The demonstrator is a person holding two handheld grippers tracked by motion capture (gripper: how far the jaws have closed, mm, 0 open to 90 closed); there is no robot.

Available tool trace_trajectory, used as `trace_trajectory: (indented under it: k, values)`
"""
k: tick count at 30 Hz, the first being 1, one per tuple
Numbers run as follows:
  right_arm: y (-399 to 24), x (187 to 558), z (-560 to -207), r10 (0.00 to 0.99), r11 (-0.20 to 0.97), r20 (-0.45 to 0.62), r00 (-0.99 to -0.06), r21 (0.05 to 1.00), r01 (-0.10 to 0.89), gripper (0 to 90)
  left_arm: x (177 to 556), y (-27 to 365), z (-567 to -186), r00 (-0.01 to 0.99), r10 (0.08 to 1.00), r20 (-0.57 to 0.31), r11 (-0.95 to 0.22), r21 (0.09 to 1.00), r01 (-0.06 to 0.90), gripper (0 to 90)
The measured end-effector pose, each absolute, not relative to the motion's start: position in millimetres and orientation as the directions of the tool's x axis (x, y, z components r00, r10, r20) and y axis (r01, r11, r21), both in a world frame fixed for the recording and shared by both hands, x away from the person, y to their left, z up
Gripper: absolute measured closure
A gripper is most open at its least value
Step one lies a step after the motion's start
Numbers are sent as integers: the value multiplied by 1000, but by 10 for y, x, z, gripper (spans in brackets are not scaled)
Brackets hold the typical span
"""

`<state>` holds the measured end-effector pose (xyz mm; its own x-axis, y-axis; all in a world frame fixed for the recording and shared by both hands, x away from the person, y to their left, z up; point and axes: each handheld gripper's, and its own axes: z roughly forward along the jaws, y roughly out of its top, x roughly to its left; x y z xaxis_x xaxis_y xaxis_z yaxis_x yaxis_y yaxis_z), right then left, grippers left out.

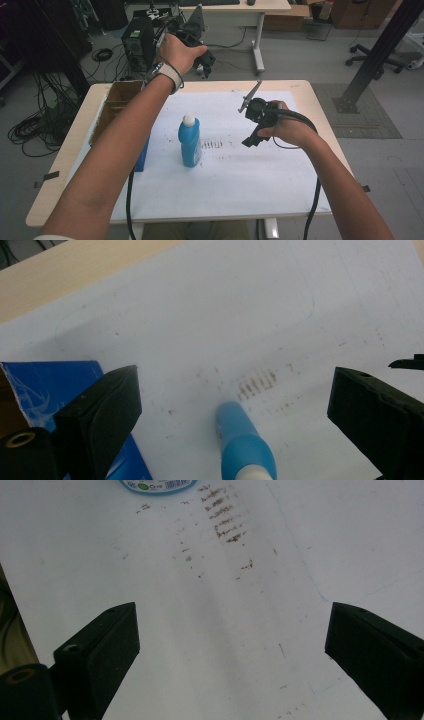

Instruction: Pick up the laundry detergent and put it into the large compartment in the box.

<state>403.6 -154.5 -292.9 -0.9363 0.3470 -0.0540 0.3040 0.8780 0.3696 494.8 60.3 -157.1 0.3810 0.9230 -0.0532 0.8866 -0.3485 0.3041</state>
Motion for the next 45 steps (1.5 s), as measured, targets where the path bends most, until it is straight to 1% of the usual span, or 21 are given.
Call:
trace_trajectory:
  k: [3, 7, 8, 10, 11, 18, 20, 22, 23, 25, 31, 34, 40, 45]
  values:
    - [-1537, 4027, -2931, 348, 877, -54, -936, 370, 305, 74, 4930, 596, -1560, 385, 921, -64, -348, 311, 884, 31]
    - [-1532, 4025, -2930, 344, 879, -56, -937, 371, 301, 74, 4878, 580, -1530, 390, 919, -54, -354, 319, 879, 38]
    - [-1532, 4023, -2925, 342, 879, -57, -938, 372, 298, 74, 4849, 577, -1517, 389, 921, -38, -358, 313, 880, 39]
    - [-1532, 4017, -2919, 341, 878, -59, -938, 376, 295, 74, 4812, 567, -1512, 381, 924, -27, -353, 318, 880, 82]
    - [-1532, 4015, -2917, 338, 879, -60, -939, 376, 292, 74, 4799, 565, -1506, 381, 924, -22, -355, 318, 879, 87]
    - [-1534, 3997, -2908, 335, 881, -63, -940, 376, 289, 74, 4684, 542, -1470, 370, 929, 8, -353, 319, 879, 74]
    - [-1535, 3990, -2904, 333, 880, -62, -941, 378, 287, 74, 4656, 551, -1475, 363, 932, -15, -340, 310, 888, 72]
    - [-1533, 3986, -2901, 332, 880, -63, -941, 379, 286, 74, 4644, 552, -1480, 359, 933, -17, -336, 309, 890, 73]
    - [-1531, 3981, -2896, 332, 879, -62, -941, 382, 285, 74, 4623, 563, -1481, 352, 936, 0, -335, 307, 891, 73]
    - [-1527, 3980, -2894, 328, 881, -65, -942, 380, 280, 74, 4601, 584, -1488, 343, 939, -9, -323, 315, 893, 73]
    - [-1513, 3990, -2908, 319, 884, -63, -946, 379, 273, 74, 4542, 621, -1552, 346, 937, -37, -319, 308, 896, 78]
    - [-1503, 3996, -2915, 315, 885, -63, -947, 380, 269, 74, 4517, 629, -1566, 347, 937, -31, -322, 304, 897, 79]
    - [-1490, 4003, -2927, 312, 887, -63, -948, 377, 266, 74, 4475, 652, -1597, 348, 936, -57, -317, 296, 901, 80]
    - [-1480, 4001, -2928, 308, 889, -64, -949, 376, 263, 75, 4451, 670, -1647, 346, 936, -57, -316, 293, 902, 76]
